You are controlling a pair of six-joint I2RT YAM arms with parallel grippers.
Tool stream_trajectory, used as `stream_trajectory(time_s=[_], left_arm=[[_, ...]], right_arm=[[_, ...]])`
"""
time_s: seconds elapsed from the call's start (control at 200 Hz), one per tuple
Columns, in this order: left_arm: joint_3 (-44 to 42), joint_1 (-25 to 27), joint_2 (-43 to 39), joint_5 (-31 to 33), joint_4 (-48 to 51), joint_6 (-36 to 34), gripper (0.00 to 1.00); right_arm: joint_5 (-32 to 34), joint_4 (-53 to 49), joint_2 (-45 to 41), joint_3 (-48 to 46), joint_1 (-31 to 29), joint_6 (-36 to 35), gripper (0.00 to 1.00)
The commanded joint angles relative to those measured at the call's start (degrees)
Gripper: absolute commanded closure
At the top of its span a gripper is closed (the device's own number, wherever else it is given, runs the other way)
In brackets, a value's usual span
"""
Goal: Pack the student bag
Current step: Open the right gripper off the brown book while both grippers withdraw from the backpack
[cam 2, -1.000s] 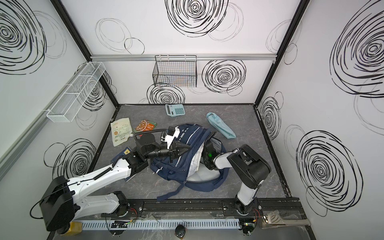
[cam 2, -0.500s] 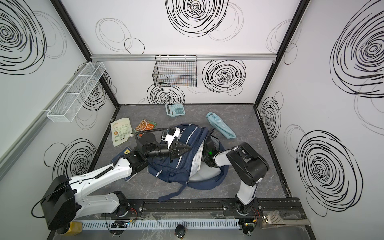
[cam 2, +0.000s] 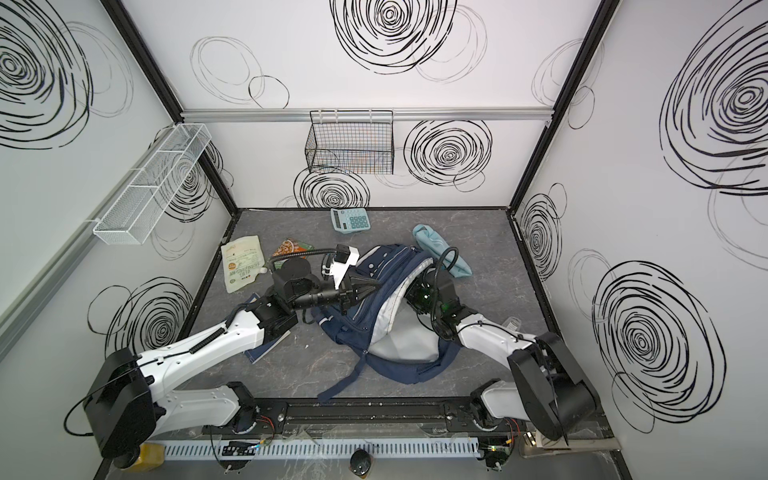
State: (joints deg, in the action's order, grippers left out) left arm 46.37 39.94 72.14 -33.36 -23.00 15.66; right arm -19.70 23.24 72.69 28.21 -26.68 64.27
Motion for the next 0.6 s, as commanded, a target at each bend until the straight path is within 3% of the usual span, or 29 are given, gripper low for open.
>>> stream_trajectory(time_s=[0.0,0.315,0.405,0.47,0.535,0.595], left_arm=[[3.56,-0.68,1.25,3.84,-5.03,-2.55,1.0],[4.42,0.23,4.46,7.47,-3.92,-2.41,1.0],[4.76,0.46,4.01,9.69,-3.49,-1.87,0.87],[5.42,0.4,3.23,10.45,-2.35,-1.86,0.69],[5.92,0.44,1.6,11.24,-0.96,-2.32,0.65],[5.64,0.48,-0.82,13.24,-0.24,-2.49,0.54]], right_arm=[[2.95,-4.95,-5.38,-0.89,0.48,-3.39,0.08],[7.98,-14.88,-23.98,-5.28,0.59,-7.13,0.08],[10.85,-18.46,-30.62,-6.13,0.54,-9.12,0.09],[13.18,-22.02,-35.41,-6.06,0.53,-10.61,0.12],[16.02,-25.72,-39.86,-5.18,0.45,-12.48,0.14],[18.88,-28.37,-43.45,-3.97,0.4,-14.3,0.15]])
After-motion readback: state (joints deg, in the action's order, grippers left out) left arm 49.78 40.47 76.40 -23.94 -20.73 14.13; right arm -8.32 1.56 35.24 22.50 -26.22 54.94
